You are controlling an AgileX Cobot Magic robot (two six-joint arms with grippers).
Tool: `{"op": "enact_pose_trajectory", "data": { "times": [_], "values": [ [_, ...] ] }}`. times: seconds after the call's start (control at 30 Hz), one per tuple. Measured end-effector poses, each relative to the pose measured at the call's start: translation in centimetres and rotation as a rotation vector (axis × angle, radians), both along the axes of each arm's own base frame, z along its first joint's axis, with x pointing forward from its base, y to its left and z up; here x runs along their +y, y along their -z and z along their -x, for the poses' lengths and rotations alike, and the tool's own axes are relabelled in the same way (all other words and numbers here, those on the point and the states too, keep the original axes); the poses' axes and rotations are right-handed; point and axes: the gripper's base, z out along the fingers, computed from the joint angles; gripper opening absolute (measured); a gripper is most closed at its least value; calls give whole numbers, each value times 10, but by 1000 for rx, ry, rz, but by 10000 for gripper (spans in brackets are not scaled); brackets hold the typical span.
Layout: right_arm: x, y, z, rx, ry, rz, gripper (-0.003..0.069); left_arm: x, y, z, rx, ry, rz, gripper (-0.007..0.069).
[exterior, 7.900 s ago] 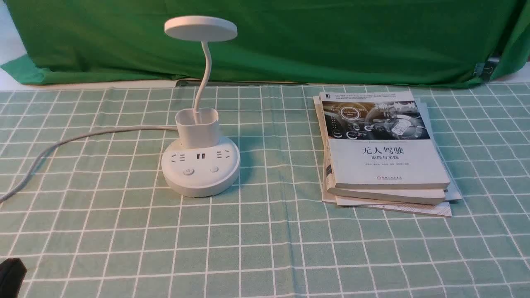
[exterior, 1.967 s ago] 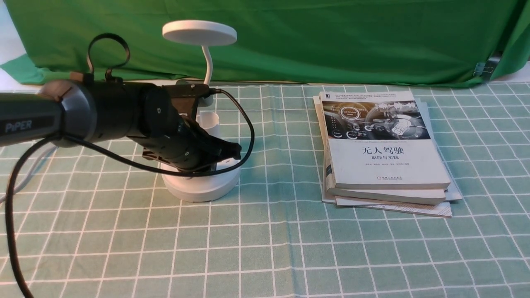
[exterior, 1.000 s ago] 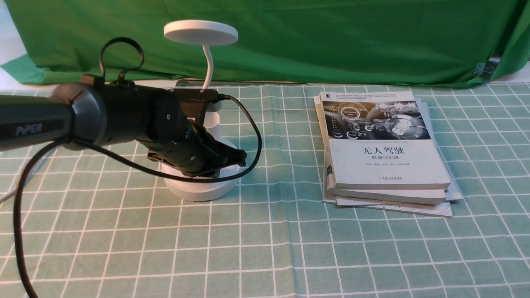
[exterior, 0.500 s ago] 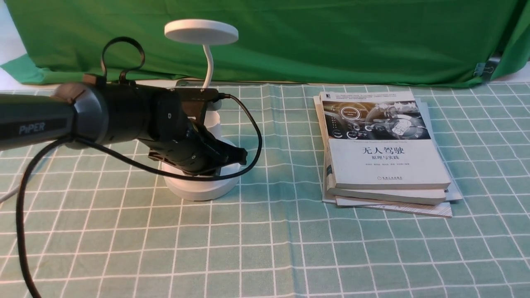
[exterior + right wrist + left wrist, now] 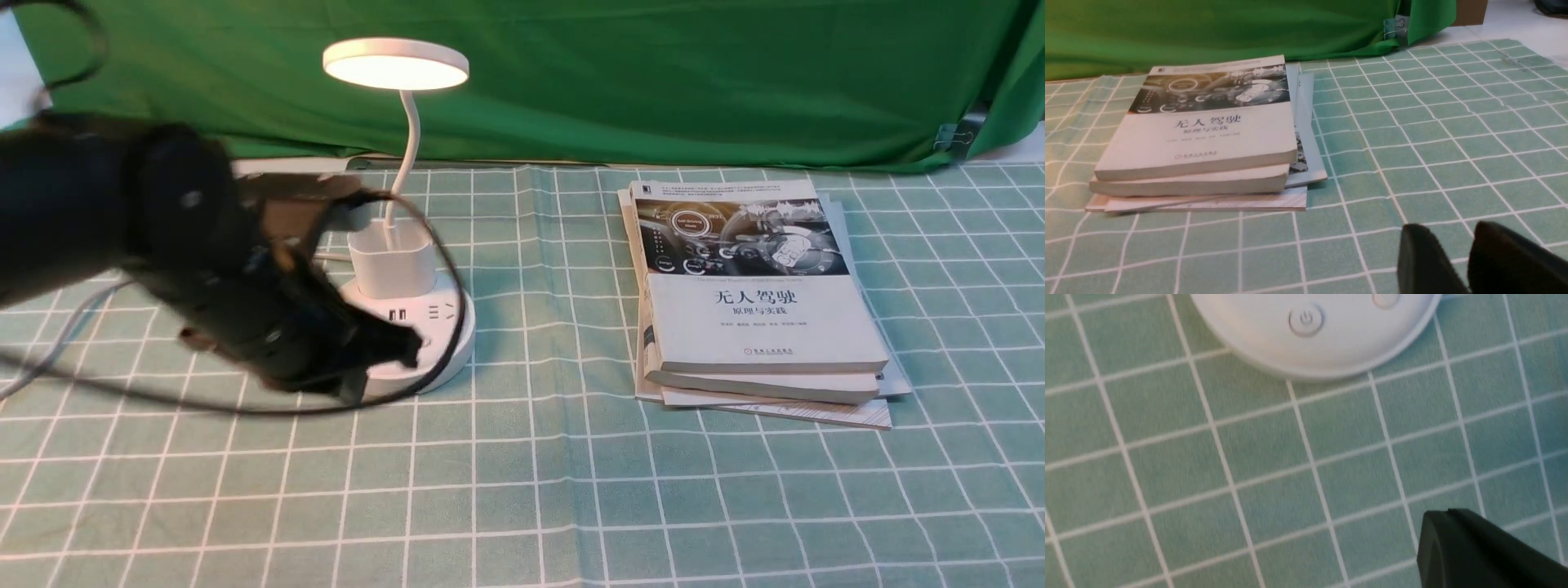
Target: Turn on the table lamp.
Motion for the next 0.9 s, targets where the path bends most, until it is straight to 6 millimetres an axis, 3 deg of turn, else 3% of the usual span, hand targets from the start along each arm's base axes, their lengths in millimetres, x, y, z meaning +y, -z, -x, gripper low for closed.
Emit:
{"op": "enact_pose_trajectory", "data": {
  "times": [0.17, 0.23, 0.43, 0.57, 0.73, 0.9],
  "values": [
    [0, 0, 0, 0, 0, 0, 240, 21, -42, 57, -160, -20, 134, 2],
    [0, 0, 0, 0, 0, 0, 240, 34, -68, 86, -323, -31, 217, 2],
    [0, 0, 0, 0, 0, 0, 240, 68, -115, 155, -731, -25, 351, 2],
    [0, 0, 0, 0, 0, 0, 240, 87, -125, 194, -884, -8, 362, 2],
    [0, 0, 0, 0, 0, 0, 240, 100, -122, 227, -898, 17, 355, 2],
    [0, 0, 0, -1, 0, 0, 240, 104, -119, 238, -894, 25, 352, 2]
  ]
}}
